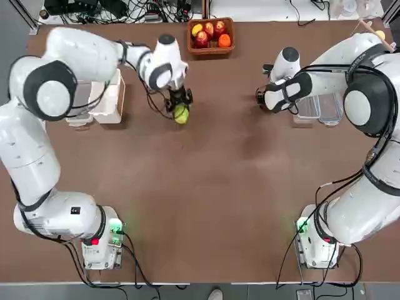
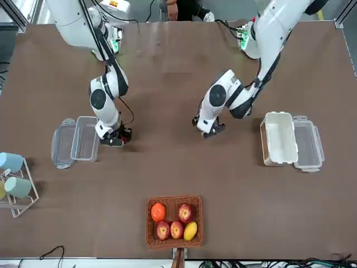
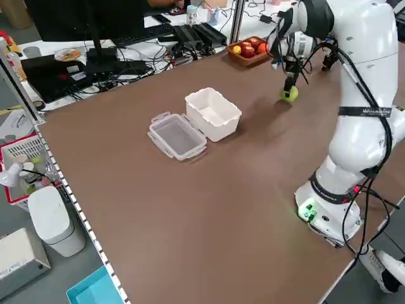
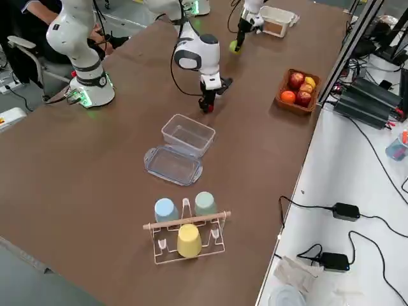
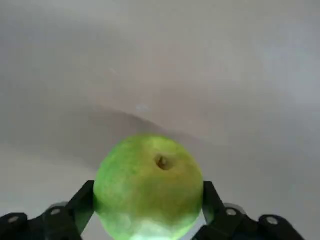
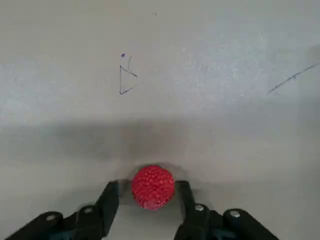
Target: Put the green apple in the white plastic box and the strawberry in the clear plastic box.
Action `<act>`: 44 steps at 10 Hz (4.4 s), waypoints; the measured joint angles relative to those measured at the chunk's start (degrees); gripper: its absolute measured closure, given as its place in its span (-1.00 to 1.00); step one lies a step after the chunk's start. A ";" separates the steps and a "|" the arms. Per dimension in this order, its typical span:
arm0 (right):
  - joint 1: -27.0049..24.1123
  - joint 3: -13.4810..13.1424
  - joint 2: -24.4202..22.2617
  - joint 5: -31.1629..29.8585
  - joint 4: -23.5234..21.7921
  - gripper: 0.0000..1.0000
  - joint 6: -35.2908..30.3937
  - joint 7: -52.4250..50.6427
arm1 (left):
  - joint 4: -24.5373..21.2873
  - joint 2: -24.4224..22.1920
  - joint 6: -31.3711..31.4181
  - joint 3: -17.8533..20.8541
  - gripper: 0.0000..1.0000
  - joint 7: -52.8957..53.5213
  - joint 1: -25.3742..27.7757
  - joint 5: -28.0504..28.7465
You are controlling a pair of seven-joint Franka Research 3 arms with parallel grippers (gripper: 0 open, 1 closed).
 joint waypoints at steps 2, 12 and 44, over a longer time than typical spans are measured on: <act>0.10 -0.04 0.01 0.00 -0.03 0.17 0.19 0.00 | 5.12 -5.10 -17.31 -12.68 -0.78 6.88 18.59 -1.56; -10.79 -0.90 -14.76 0.00 3.77 0.29 -23.97 -12.55 | 4.59 3.66 -22.82 -22.12 -0.78 24.97 55.62 13.86; -16.74 0.16 -12.71 0.05 22.28 -1.00 -44.54 -15.90 | 33.42 -28.72 -50.39 36.67 -1.00 61.96 -1.33 -16.61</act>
